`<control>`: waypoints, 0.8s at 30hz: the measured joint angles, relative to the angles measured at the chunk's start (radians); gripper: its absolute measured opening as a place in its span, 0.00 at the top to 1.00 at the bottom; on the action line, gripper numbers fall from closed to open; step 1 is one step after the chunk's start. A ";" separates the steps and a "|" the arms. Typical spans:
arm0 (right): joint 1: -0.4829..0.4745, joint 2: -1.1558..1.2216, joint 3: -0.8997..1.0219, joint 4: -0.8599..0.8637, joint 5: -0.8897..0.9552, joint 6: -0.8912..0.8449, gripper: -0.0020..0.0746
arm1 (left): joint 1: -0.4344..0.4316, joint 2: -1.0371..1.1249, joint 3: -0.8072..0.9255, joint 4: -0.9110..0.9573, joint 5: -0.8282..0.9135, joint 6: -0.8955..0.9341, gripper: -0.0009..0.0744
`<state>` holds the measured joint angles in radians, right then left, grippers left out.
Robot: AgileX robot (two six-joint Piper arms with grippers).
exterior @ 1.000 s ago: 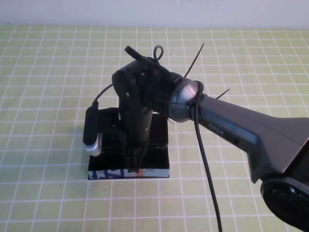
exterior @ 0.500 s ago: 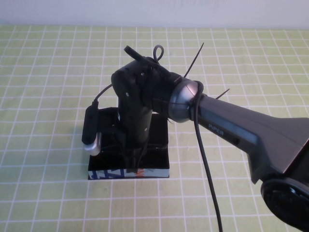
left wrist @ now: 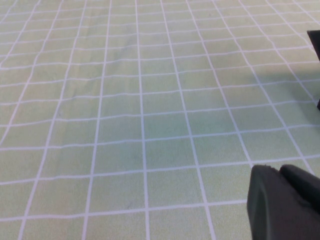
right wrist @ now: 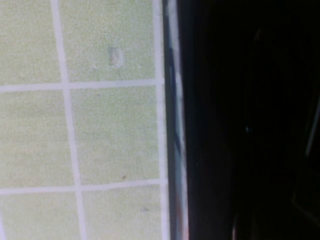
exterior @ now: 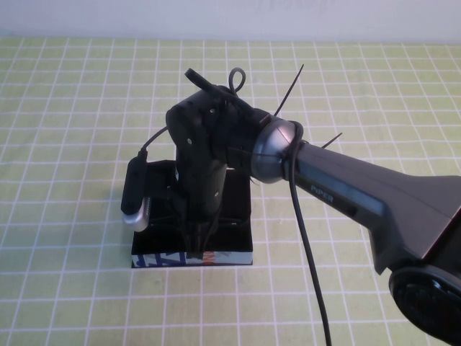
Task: Return glasses to glasses case
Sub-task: Place the glasses in the glasses case
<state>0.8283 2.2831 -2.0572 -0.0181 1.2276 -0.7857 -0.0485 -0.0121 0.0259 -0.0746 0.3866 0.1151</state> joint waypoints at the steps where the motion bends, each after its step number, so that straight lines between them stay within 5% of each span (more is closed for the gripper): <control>1: 0.000 0.000 0.000 0.000 0.000 0.000 0.89 | 0.000 0.000 0.000 0.000 0.000 0.000 0.99; 8: 0.000 0.000 0.000 -0.002 0.000 0.000 0.86 | 0.000 0.000 0.000 0.000 0.000 0.000 0.99; 15: 0.000 -0.002 0.000 -0.012 0.000 0.000 0.66 | 0.000 0.000 0.000 0.000 0.000 0.000 0.99; 24: 0.000 -0.039 0.000 -0.035 0.000 0.000 0.63 | 0.000 0.000 0.000 0.000 0.000 0.000 0.99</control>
<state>0.8283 2.2440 -2.0572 -0.0536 1.2276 -0.7857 -0.0485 -0.0121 0.0259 -0.0746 0.3866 0.1151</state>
